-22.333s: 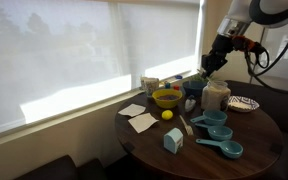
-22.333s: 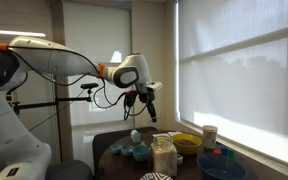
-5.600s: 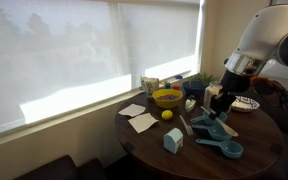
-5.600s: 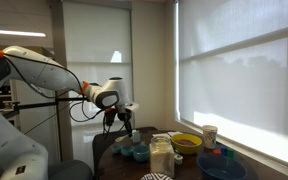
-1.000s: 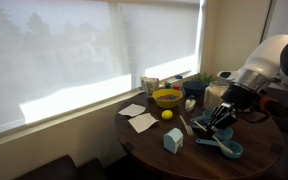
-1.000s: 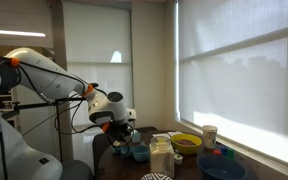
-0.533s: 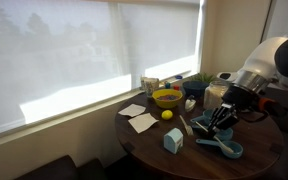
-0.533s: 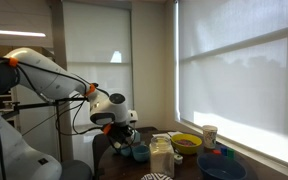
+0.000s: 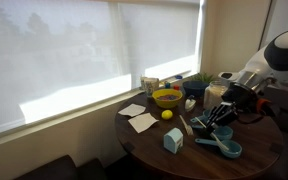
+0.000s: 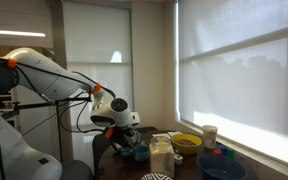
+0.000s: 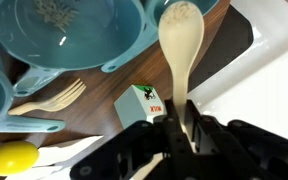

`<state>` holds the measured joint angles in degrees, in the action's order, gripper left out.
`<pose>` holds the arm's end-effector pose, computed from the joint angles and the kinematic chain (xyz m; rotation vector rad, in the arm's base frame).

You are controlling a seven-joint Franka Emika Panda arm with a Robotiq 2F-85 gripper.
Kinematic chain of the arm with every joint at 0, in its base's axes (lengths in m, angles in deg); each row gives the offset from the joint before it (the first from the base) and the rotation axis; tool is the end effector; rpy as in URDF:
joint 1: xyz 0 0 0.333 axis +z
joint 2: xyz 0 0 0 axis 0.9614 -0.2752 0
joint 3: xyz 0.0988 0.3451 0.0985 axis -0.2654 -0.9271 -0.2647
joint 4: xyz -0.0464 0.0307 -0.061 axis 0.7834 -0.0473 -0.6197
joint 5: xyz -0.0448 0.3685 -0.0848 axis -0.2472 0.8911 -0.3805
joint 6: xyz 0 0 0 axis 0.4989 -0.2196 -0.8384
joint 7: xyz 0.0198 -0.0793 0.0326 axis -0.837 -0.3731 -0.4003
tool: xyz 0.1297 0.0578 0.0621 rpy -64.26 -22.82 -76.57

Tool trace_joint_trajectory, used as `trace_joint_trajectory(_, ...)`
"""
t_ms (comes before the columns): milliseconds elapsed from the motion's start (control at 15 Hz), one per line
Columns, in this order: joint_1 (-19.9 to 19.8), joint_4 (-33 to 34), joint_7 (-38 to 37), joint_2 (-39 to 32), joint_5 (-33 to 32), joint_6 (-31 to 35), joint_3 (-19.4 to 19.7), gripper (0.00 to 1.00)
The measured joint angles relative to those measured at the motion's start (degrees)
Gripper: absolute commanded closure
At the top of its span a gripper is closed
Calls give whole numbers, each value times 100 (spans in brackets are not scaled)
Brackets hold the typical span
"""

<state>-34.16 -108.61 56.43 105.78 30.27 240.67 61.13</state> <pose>0.3576 0.1176 0.4251 -2.3309 -0.6909 -0.6933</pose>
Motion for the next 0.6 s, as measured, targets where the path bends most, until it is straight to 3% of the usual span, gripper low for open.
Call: trace_joint_trajectory(600, -66, -5, 1271, -24, 851, -617, 152, 97)
